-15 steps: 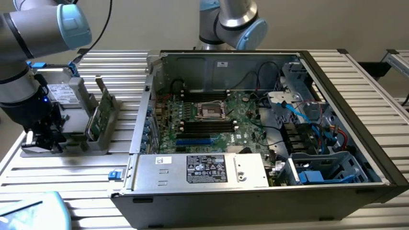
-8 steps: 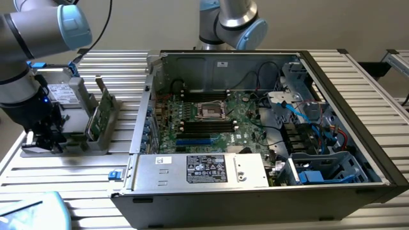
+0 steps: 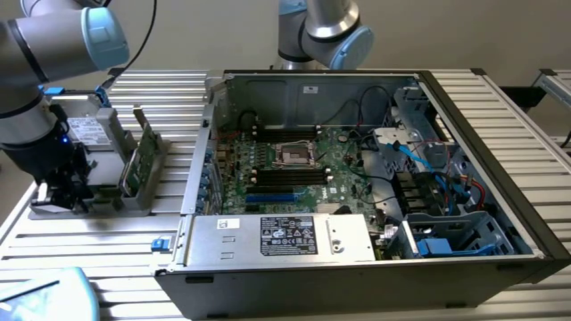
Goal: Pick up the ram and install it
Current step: 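Pick up the ram and move it above insertion slot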
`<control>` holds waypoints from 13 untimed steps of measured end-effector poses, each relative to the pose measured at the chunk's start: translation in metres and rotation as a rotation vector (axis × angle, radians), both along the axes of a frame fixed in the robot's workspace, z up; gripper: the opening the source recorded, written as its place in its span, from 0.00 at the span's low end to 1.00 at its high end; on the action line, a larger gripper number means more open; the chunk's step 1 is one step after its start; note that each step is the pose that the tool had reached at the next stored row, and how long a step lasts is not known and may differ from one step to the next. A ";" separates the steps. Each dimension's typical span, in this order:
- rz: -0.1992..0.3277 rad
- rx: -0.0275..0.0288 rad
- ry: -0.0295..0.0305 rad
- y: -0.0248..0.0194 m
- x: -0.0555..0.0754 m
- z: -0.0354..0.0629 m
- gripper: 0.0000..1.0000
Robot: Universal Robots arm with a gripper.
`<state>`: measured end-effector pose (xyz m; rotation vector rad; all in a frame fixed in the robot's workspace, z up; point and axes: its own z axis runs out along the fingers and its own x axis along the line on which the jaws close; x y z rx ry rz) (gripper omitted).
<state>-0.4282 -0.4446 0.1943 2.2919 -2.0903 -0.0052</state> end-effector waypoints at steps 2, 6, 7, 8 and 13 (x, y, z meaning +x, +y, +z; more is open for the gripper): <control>0.000 0.0001 -0.0003 0.0011 0.000 -0.0002 0.39; 0.000 0.0000 0.0000 0.0011 0.000 0.0000 0.39; 0.000 0.0000 0.0000 0.0011 -0.001 0.0000 0.39; 0.000 -0.0001 0.0001 0.0011 -0.001 0.0000 0.39; 0.000 -0.0001 0.0001 0.0011 -0.002 -0.0002 0.39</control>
